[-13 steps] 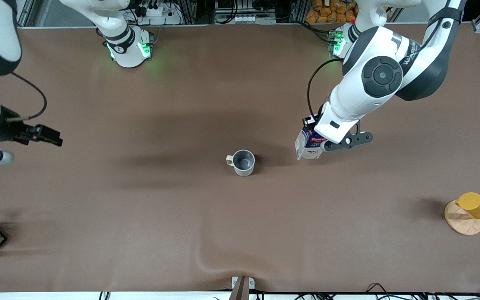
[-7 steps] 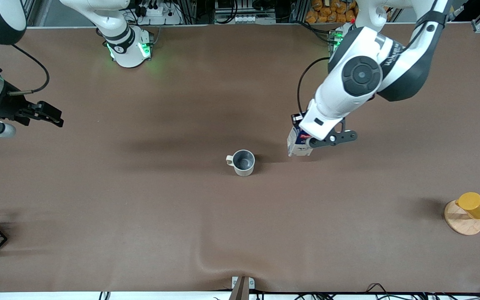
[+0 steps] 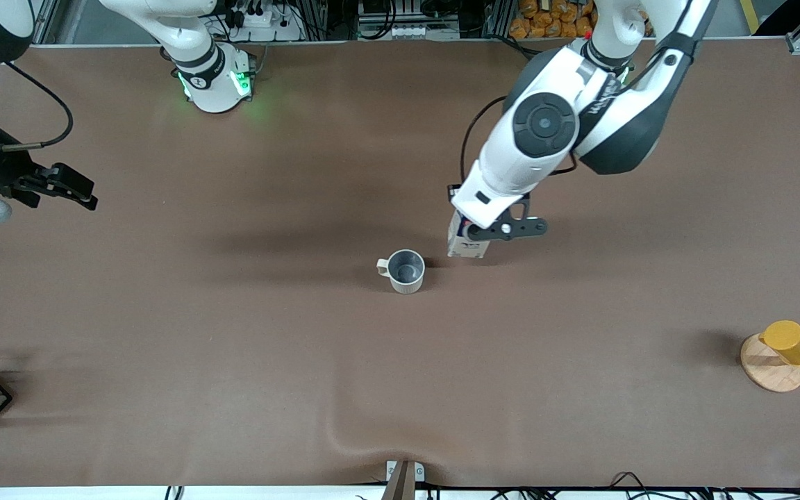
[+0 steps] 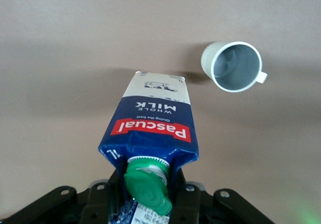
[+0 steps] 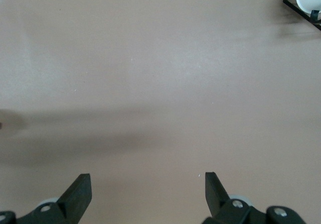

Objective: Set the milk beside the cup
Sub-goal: 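Carry the milk carton with the left gripper toward the mug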

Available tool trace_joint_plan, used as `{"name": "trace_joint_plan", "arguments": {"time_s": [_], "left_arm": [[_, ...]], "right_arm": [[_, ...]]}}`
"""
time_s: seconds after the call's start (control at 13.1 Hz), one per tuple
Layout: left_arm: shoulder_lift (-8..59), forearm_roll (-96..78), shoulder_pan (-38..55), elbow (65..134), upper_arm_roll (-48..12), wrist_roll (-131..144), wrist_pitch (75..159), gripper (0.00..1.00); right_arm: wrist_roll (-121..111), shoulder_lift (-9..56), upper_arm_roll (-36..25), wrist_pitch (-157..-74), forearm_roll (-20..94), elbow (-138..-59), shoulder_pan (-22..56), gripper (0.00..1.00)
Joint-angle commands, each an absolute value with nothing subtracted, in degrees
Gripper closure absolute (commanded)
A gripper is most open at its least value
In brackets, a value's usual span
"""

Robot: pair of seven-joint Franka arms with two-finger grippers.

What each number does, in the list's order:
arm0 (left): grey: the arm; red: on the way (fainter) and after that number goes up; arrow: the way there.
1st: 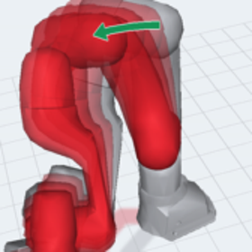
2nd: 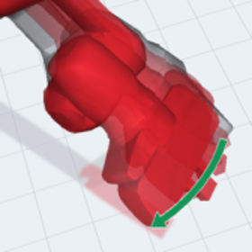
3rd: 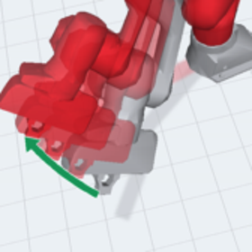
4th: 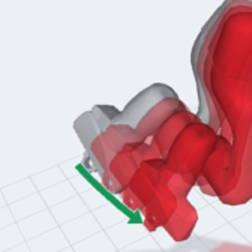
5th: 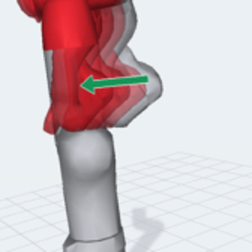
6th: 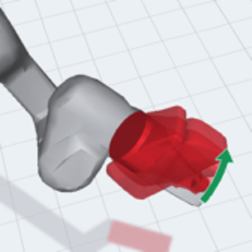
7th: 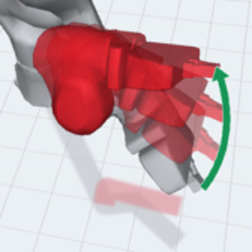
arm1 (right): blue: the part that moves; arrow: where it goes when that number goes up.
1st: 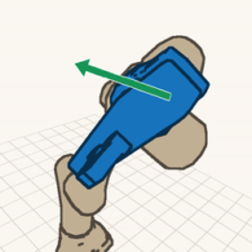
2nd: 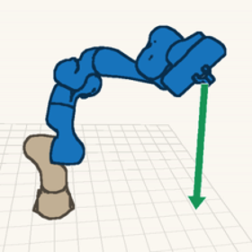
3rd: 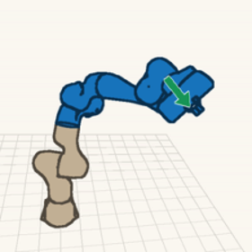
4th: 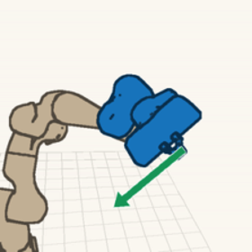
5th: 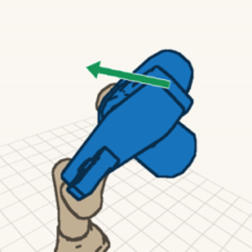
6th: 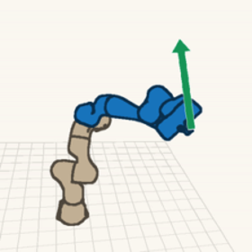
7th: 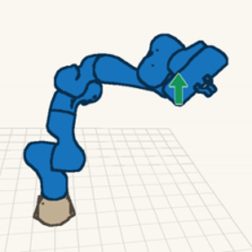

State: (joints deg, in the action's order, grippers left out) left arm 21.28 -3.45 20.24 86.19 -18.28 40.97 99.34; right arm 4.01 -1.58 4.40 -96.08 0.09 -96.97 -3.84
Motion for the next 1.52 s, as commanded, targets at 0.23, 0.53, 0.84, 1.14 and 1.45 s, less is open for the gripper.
{"name": "trace_joint_plan", "arguments": {"time_s": [0.23, 0.53, 0.84, 1.14, 1.45], "left_arm": [[25.4, -2.2, 25.5, 83.8, -17.8, 42.5, 103.1, 0.61], [28.4, -2.2, 27.2, 81.7, -17.6, 42.5, 105.0, 0.61], [31.9, -1.8, 29.4, 79.3, -17.4, 48.4, 105.3, 0.61], [32.7, -1.8, 30.5, 79.1, -17.3, 50.4, 105.7, 0.61], [34.6, -1.8, 30.8, 79.1, -17.0, 53.7, 107.7, 0.61]], "right_arm": [[-0.4, -2.3, 4.7, -94.4, -0.3, -96.1, -4.8, 0.00], [0.3, -2.3, 4.8, -93.4, 0.0, -95.5, -5.0, 0.00], [0.3, -2.1, 4.8, -93.3, 0.2, -95.3, -5.0, 0.00], [0.4, -1.8, 4.9, -93.3, 0.2, -94.7, -4.7, 0.00], [0.4, -1.8, 4.9, -93.3, 0.2, -94.7, -4.7, 0.00]]}}
